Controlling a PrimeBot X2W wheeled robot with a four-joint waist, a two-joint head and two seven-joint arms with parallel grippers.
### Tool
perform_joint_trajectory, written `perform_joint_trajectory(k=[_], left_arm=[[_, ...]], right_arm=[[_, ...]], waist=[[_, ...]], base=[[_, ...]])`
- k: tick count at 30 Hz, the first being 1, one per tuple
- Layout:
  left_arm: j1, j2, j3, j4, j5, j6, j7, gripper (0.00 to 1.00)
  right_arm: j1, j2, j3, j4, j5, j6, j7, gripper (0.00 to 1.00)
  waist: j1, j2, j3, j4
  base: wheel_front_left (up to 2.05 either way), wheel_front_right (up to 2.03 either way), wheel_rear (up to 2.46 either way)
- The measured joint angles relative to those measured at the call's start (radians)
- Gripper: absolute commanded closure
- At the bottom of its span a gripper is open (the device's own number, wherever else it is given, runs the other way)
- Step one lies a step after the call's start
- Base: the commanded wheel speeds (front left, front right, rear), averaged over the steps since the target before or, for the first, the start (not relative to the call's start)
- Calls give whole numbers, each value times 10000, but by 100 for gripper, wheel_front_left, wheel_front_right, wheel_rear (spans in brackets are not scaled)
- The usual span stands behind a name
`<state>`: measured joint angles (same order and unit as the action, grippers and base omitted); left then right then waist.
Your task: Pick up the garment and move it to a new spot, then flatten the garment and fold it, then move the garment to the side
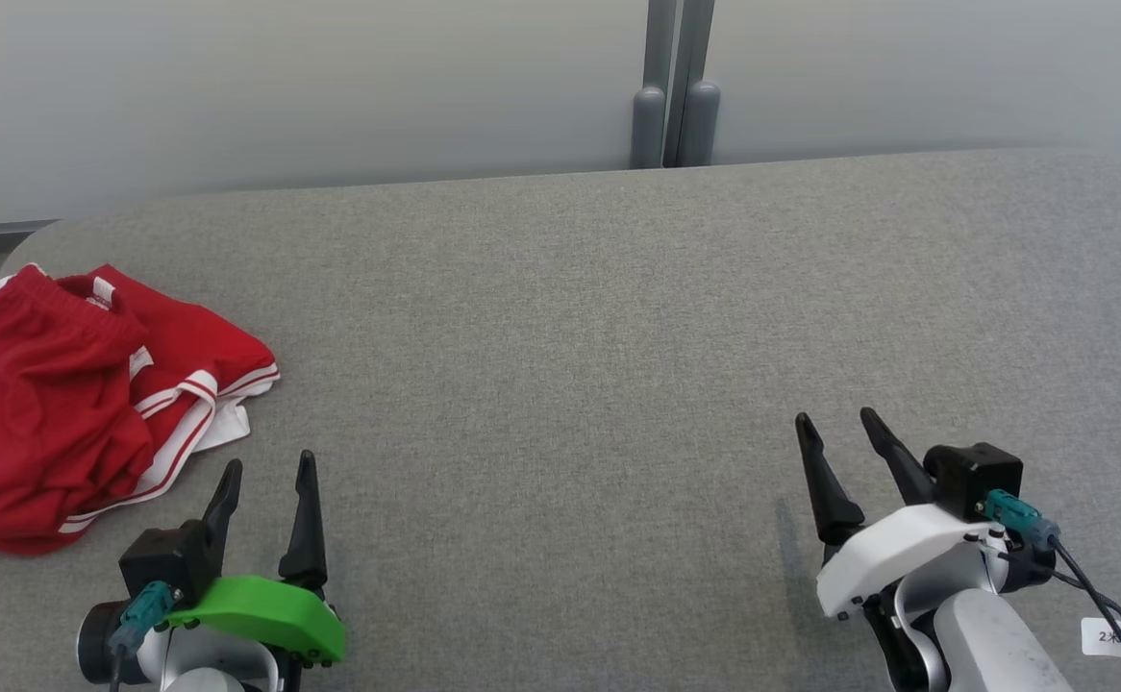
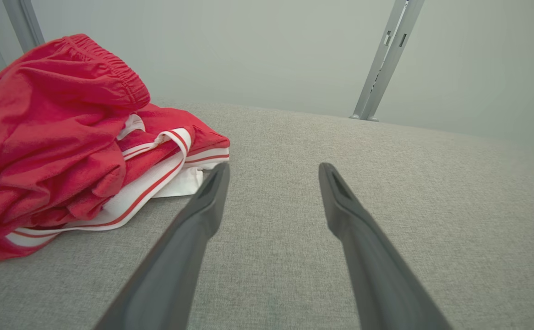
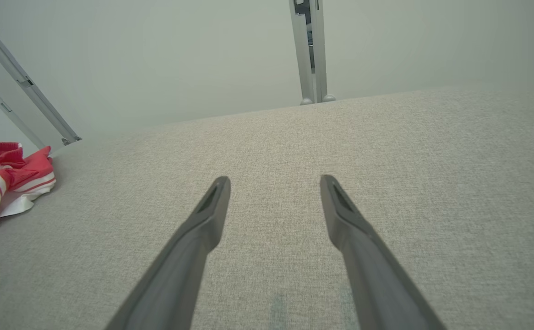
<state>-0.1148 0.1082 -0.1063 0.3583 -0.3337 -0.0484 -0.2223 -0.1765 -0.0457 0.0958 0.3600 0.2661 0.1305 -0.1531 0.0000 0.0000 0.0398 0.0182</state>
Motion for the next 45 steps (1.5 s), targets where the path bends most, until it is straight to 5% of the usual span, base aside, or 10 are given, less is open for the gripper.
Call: perform_joint_trajectory(k=[20, 45], left_arm=[[-35, 36, -92, 238, 894, 82, -343, 0], [-32, 142, -207, 247, 748, 326, -284, 0]], right_arm=[[-242, -21, 313, 339, -1386, 0, -307, 0], [-226, -27, 301, 334, -1392, 2, -337, 0]], waist=[[0, 0, 22, 15], [0, 0, 19, 385]], base=[[0, 0, 0], [0, 0, 0]])
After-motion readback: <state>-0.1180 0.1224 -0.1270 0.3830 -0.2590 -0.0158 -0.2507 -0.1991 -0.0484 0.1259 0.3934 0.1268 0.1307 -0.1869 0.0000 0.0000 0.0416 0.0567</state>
